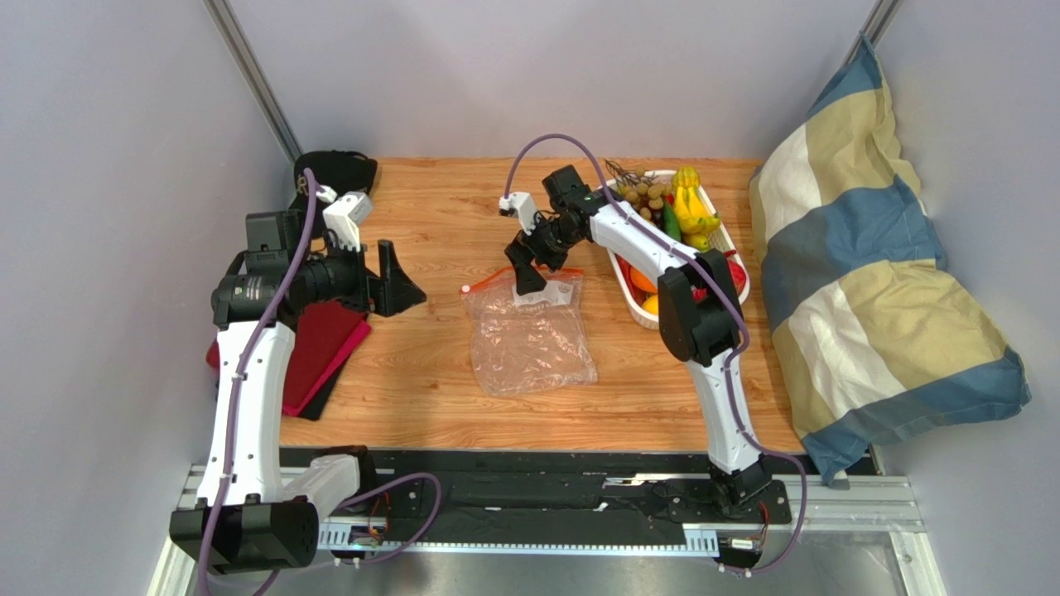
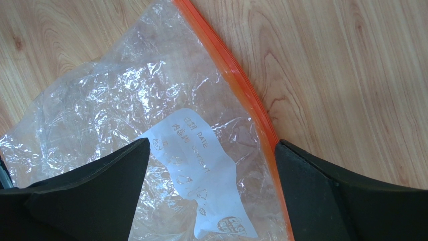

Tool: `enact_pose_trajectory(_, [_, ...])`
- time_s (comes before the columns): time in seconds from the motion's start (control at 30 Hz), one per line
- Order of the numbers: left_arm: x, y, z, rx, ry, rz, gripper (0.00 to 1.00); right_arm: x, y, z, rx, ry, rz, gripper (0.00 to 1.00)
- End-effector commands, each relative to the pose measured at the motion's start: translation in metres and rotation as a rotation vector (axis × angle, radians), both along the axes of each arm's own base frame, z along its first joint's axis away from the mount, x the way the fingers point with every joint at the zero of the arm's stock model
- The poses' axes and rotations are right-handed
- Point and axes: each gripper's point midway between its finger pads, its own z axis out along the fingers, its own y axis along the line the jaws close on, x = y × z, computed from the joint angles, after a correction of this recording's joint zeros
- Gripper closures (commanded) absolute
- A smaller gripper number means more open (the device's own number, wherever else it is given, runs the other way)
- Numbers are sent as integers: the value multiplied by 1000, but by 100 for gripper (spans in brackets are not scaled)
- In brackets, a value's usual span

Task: Place the food in the zip-top bag and seal the zipper
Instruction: Pick up the zipper food storage bag at the center of the board.

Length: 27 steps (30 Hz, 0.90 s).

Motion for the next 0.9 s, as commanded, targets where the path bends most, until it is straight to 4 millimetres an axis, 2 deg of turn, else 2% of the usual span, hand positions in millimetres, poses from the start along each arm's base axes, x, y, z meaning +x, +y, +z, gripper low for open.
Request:
enact_pose_trajectory(0.0, [3, -7, 7, -52, -25, -24, 1, 16, 17, 14, 56, -91, 45, 0])
enact_pose_trajectory(0.13, [0, -10, 7, -68, -34, -37, 1, 21, 19, 15, 71, -101, 49, 0])
enact_pose_trajectory(0.33, [-5, -10, 3, -60, -42, -42, 1, 37, 17, 0, 67, -76, 13, 0])
enact_pose_trajectory(0.43, [-5, -9, 0, -53, -40, -44, 1, 30, 16, -4, 94, -1, 22, 2])
enact_pose_trajectory(0.57, [-2, -6, -2, -45, -25, -14, 1, 23, 17, 15, 149, 61, 19, 23])
enact_pose_trajectory(0.63, [-1, -7, 3, -48, -37, -19, 1, 17, 18, 26, 191, 103, 18, 29])
enact_pose_trajectory(0.7, [-2, -9, 9, -68, -43, -19, 2, 9, 18, 35, 207, 124, 29, 43])
enact_pose_trajectory(0.73, [-3, -11, 14, -78, -52, -26, 2, 4, 19, 40, 225, 139, 47, 52])
enact_pose_trajectory(0.77, [-4, -12, 18, -86, -57, -25, 2, -1, 17, 43, 226, 162, 51, 78])
enact_pose_trajectory(0.83, [-4, -12, 25, -94, -66, -20, 2, -6, 18, 53, 243, 179, 61, 100])
enact_pose_trajectory(0.87, [-4, -12, 28, -96, -71, -18, 2, -10, 17, 58, 246, 193, 62, 100])
